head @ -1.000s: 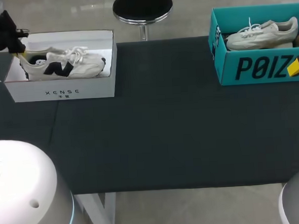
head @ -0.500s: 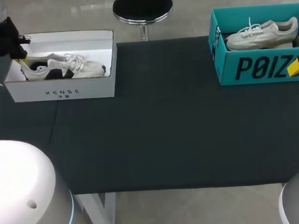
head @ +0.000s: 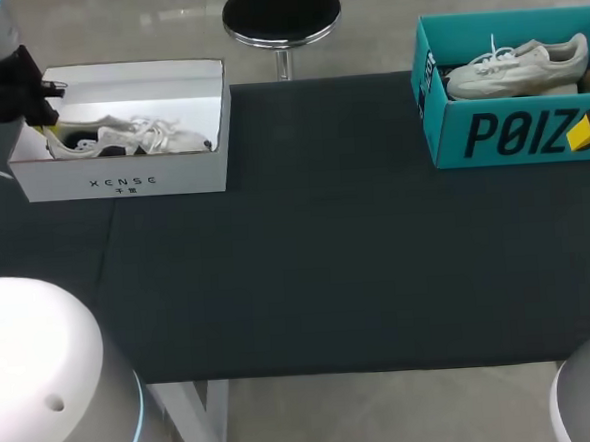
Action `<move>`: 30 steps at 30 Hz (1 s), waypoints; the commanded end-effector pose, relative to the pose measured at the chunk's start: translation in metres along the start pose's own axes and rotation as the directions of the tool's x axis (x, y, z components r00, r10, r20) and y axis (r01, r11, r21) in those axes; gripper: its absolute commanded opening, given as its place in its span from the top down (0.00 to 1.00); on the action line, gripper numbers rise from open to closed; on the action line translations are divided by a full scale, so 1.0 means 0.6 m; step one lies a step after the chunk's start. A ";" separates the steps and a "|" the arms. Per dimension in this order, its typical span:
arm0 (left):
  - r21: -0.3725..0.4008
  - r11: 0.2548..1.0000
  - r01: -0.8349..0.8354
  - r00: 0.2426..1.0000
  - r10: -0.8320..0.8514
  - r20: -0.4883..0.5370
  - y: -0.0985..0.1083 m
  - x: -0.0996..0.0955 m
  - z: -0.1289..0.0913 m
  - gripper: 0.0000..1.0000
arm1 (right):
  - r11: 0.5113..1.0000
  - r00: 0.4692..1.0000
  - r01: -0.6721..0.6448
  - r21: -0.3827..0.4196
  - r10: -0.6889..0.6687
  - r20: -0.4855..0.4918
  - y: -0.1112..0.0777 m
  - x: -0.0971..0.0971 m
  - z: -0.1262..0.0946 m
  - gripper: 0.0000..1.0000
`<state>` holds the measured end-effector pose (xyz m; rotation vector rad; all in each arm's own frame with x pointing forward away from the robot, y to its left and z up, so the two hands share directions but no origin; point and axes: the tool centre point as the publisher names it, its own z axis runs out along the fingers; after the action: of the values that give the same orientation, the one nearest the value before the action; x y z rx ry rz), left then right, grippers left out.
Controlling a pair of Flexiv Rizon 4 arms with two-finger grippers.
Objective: Take the shoe out of the shoebox, open the shoe tongue, remove and reinsert the insole, then place the shoe into the shoebox
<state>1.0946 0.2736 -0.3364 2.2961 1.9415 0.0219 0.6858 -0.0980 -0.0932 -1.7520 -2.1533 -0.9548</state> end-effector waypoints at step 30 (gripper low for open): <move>-0.033 0.999 -0.025 0.999 0.023 -0.044 0.000 0.002 0.010 0.00 | 1.000 1.000 -0.001 0.004 0.001 0.002 0.003 -0.001 0.002 0.00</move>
<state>1.0998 0.2755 -0.3444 2.3167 1.9142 0.0938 0.6857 -0.0980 -0.0932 -1.7520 -2.1533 -0.9548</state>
